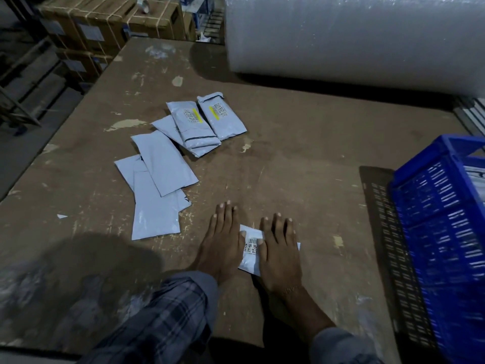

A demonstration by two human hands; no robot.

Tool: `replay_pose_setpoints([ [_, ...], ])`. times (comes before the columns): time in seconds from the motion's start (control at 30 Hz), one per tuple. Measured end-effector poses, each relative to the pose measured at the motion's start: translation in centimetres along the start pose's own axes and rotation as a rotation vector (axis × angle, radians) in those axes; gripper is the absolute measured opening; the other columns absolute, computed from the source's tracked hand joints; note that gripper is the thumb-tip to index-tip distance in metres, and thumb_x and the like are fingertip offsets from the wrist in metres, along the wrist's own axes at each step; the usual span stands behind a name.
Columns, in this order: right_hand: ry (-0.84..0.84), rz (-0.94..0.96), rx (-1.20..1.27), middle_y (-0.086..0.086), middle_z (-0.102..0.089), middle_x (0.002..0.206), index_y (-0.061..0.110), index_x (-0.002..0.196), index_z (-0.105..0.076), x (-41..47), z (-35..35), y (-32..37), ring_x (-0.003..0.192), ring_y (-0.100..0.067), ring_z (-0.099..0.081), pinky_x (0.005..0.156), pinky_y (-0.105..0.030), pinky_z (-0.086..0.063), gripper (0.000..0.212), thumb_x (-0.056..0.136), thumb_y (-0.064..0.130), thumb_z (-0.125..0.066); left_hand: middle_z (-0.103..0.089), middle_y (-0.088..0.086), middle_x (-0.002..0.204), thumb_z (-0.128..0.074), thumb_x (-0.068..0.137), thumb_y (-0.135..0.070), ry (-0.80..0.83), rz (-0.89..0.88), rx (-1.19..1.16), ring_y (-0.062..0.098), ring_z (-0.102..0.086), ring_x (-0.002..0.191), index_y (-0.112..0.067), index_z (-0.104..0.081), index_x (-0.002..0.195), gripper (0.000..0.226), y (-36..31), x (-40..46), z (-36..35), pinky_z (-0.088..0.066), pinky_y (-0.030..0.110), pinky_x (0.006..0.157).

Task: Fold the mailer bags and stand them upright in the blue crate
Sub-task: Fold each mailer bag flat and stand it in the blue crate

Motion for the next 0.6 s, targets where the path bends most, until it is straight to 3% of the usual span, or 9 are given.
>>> replay_pose_setpoints([
  [0.07, 0.01, -0.038, -0.041, -0.015, -0.018, 0.17, 0.017, 0.161, -0.031, 1.1, 0.0, 0.1, 0.157, -0.041, -0.011, 0.122, -0.057, -0.025, 0.061, 0.105, 0.039, -0.027, -0.005, 0.019, 0.175, -0.016, 0.112, -0.039, 0.018, -0.12, 0.085, 0.036, -0.004, 0.163, -0.003, -0.014, 0.167, 0.066, 0.3, -1.0, -0.6, -0.013, 0.05, 0.131],
  [0.17, -0.008, 0.017, -0.086, -0.016, -0.011, 0.172, 0.021, 0.163, -0.026, 0.8, 0.3, 0.2, 0.158, -0.04, -0.005, 0.127, -0.056, -0.017, 0.06, 0.106, 0.04, -0.028, -0.004, 0.015, 0.176, -0.01, 0.112, -0.04, 0.026, -0.233, 0.114, 0.035, -0.009, 0.162, -0.006, -0.017, 0.167, 0.065, 1.6, -0.8, -0.7, -0.015, 0.051, 0.129],
  [0.27, -0.03, 0.128, -0.05, -0.011, -0.009, 0.173, 0.024, 0.163, -0.027, -1.4, 0.5, 0.2, 0.16, -0.034, 0.002, 0.128, -0.048, -0.014, 0.057, 0.109, 0.039, -0.032, -0.003, 0.011, 0.177, -0.009, 0.112, -0.038, 0.028, -0.119, 0.065, 0.03, -0.003, 0.163, -0.009, -0.013, 0.168, 0.064, 1.5, -0.3, -0.6, -0.016, 0.052, 0.129],
  [0.37, -0.025, 0.14, -0.037, -0.01, -0.012, 0.173, 0.024, 0.162, -0.03, -1.0, 0.3, -0.1, 0.16, -0.034, 0.0, 0.127, -0.049, -0.018, 0.056, 0.108, 0.037, -0.031, -0.01, 0.017, 0.175, -0.018, 0.111, -0.038, 0.016, -0.005, 0.048, 0.035, -0.008, 0.162, -0.006, -0.018, 0.167, 0.065, 0.4, -0.6, 0.1, -0.016, 0.053, 0.129],
  [0.5, -0.003, 0.061, -0.075, -0.017, -0.015, 0.171, 0.021, 0.161, -0.033, 0.7, 0.4, 0.2, 0.156, -0.04, -0.01, 0.123, -0.055, -0.026, 0.059, 0.106, 0.041, -0.029, -0.011, 0.015, 0.175, -0.02, 0.11, -0.043, 0.125, -0.154, 0.056, 0.034, -0.011, 0.162, -0.009, -0.023, 0.167, 0.066, 0.8, -1.3, 0.0, -0.016, 0.052, 0.131],
  [0.6, 0.054, 0.091, -0.011, -0.02, -0.009, 0.171, 0.021, 0.158, -0.037, 0.4, 0.7, -0.5, 0.157, -0.04, -0.005, 0.124, -0.052, -0.02, 0.06, 0.106, 0.048, -0.028, -0.025, -0.003, 0.172, -0.021, 0.107, -0.06, 0.166, -0.143, -0.141, 0.02, -0.019, 0.161, -0.019, -0.034, 0.163, 0.071, 0.9, -1.5, 1.4, -0.013, 0.043, 0.132],
])
Point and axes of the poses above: each hand's wrist, its own x-axis towards the middle knuckle, its own z-axis out of the back of the hand, y = z × x, the point moved 2 cm from there along x, towards the middle knuckle
